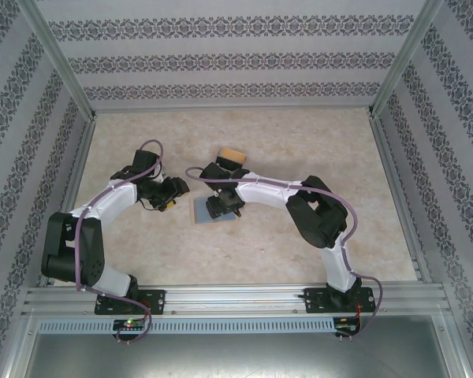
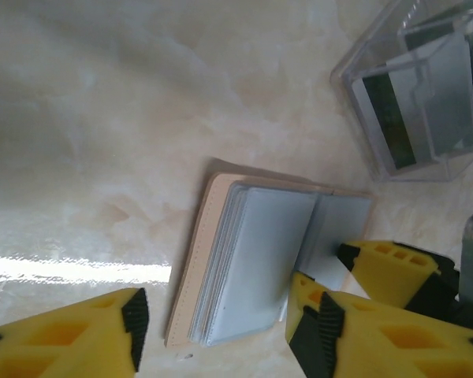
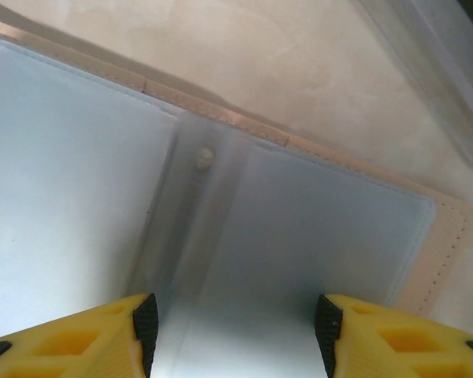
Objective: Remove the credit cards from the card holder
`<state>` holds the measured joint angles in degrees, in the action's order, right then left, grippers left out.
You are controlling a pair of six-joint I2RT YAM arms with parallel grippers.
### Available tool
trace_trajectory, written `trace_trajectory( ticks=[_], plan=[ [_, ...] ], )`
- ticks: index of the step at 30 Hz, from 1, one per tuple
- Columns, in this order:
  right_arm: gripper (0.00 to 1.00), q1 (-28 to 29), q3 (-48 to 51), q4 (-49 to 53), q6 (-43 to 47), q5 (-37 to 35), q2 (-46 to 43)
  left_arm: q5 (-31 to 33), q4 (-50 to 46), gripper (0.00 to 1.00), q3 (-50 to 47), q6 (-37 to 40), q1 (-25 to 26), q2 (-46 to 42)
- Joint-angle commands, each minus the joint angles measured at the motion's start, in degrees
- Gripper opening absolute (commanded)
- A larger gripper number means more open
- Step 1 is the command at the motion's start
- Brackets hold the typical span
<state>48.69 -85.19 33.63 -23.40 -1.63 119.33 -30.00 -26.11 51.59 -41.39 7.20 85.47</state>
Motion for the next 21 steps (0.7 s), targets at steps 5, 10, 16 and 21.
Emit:
trace_trajectory(
  ticks=[5,10,16,21],
  plan=[
    [0.55,0.80,0.11,2.56,1.22,-5.27,3.93,-2.99,3.21,0.42,-0.65,-1.33,3.82,4.03],
    [0.52,0.80,0.79,2.17,0.87,-5.18,4.68,-2.48,3.94,0.36,0.13,-1.68,5.63,6.52],
    [0.51,0.67,1.20,1.67,0.46,-4.17,4.69,-2.23,5.01,0.31,0.70,-1.74,6.57,9.37],
    [0.50,0.15,1.90,0.85,0.00,-2.58,4.42,-2.61,6.08,0.21,1.16,-1.70,6.91,10.96]
  ],
)
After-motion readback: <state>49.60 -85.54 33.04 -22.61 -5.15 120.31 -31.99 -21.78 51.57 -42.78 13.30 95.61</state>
